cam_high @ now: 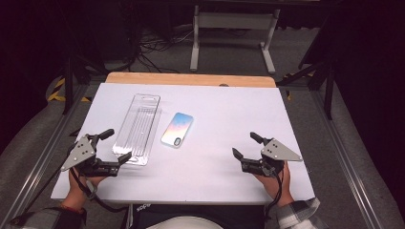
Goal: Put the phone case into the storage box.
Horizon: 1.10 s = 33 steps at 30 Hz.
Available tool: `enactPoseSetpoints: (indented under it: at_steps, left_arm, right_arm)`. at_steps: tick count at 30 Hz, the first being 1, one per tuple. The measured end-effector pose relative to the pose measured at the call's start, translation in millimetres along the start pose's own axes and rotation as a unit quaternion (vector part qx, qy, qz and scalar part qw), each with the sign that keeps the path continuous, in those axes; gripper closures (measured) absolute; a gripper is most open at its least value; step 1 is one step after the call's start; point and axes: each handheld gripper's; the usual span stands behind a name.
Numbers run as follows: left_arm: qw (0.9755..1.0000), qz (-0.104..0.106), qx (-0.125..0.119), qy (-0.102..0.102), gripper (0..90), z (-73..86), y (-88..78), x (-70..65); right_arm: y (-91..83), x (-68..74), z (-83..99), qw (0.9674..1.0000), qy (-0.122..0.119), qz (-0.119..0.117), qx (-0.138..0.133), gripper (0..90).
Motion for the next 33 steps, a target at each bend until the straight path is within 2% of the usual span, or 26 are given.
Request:
enactPoseSetpoints:
  at_steps: [6, 13, 21, 27, 31, 33]
  left_arm:
    - [0.9999, 0.011, 0.006, 0.006, 5.7, 0.9, 2.2, -3.0]
    - [0.9998, 0.012, 0.015, 0.003, 5.0, 3.7, 3.6, -1.6]
    - [0.9997, 0.012, 0.017, 0.009, 5.2, 4.8, 0.7, -3.0]
    - [0.9997, 0.004, 0.022, 0.005, 5.0, 7.5, -2.7, -2.5]
    - [0.9997, -0.003, 0.024, 0.004, 5.2, 7.3, -6.7, -1.6]
    - [0.9997, -0.004, 0.023, 0.005, 5.2, 7.3, -7.5, -2.5]
  right_arm:
    - [4.4, -2.7, 1.3, 0.9998, 0.015, -0.011, 0.007, 22.4]
    - [17.5, -0.7, 1.6, 0.9999, -0.002, -0.008, 0.015, 17.5]
    - [37.1, 1.9, -5.3, 0.9997, -0.023, -0.008, 0.005, 13.0]
    - [53.5, -3.5, -10.1, 0.9998, -0.013, -0.017, -0.005, 12.5]
    - [69.1, -9.4, -14.2, 0.9995, -0.011, -0.031, -0.004, 22.4]
    - [78.9, -12.8, -16.5, 0.9996, -0.006, -0.027, 0.001, 29.5]
Point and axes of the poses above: each handheld gripper's, and its own axes: y roughly forward along the jaws, z roughly out of its underside, x roughly to its left, and after that the axes turned 15 degrees about -x, right-handed
